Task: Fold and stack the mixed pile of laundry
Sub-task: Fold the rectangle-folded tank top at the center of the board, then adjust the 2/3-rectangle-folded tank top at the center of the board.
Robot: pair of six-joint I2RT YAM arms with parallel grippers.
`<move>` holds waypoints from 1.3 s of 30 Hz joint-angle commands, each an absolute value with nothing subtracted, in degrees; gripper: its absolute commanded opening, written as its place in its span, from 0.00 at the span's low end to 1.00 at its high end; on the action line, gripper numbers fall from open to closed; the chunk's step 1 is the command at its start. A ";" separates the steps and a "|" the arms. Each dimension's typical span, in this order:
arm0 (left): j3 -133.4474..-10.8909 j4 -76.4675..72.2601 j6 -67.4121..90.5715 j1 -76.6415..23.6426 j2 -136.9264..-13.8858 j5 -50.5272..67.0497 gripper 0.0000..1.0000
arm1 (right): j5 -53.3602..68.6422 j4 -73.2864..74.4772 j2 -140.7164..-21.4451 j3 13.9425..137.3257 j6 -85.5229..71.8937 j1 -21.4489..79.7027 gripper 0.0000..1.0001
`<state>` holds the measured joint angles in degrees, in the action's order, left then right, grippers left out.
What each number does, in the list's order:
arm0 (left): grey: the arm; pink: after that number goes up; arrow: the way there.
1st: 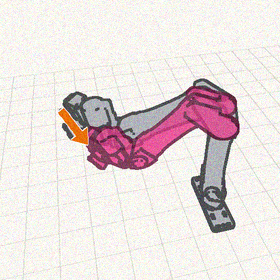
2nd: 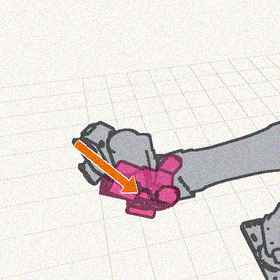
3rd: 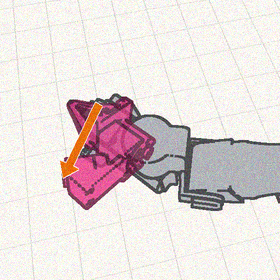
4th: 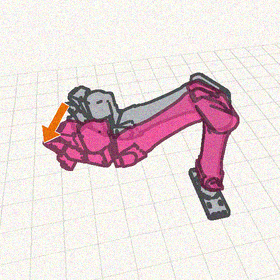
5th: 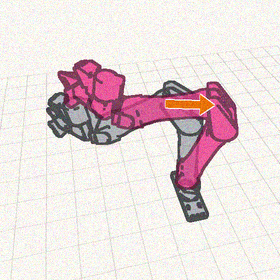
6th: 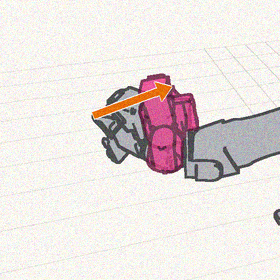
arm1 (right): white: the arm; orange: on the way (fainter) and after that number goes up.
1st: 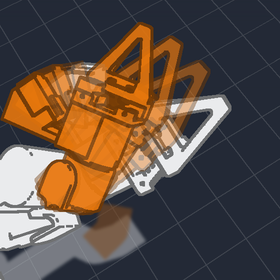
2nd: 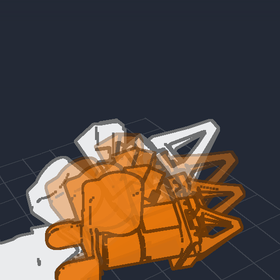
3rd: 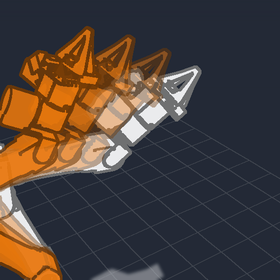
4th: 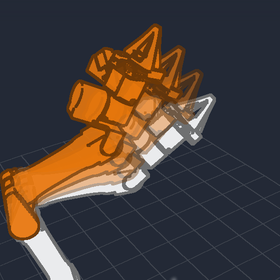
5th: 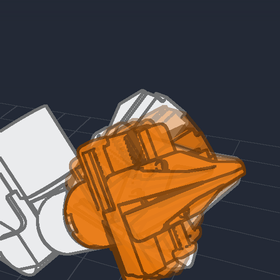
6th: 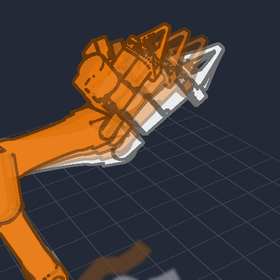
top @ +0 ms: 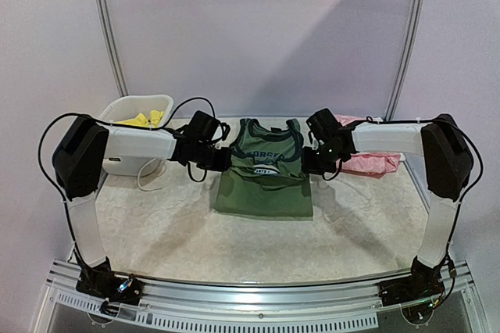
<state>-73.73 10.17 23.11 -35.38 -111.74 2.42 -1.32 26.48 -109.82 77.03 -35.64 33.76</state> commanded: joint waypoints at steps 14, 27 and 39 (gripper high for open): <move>-79.42 13.03 22.64 -33.52 -112.76 0.44 0.29 | 2.91 30.42 -113.69 87.70 -33.02 30.44 0.52; -69.88 15.91 23.70 -38.35 -99.02 -4.53 0.64 | 5.51 26.83 -98.49 75.39 -30.68 36.65 0.60; -65.85 11.54 25.49 -46.64 -102.02 -3.13 0.36 | 7.55 27.66 -113.54 82.40 -29.62 41.67 0.26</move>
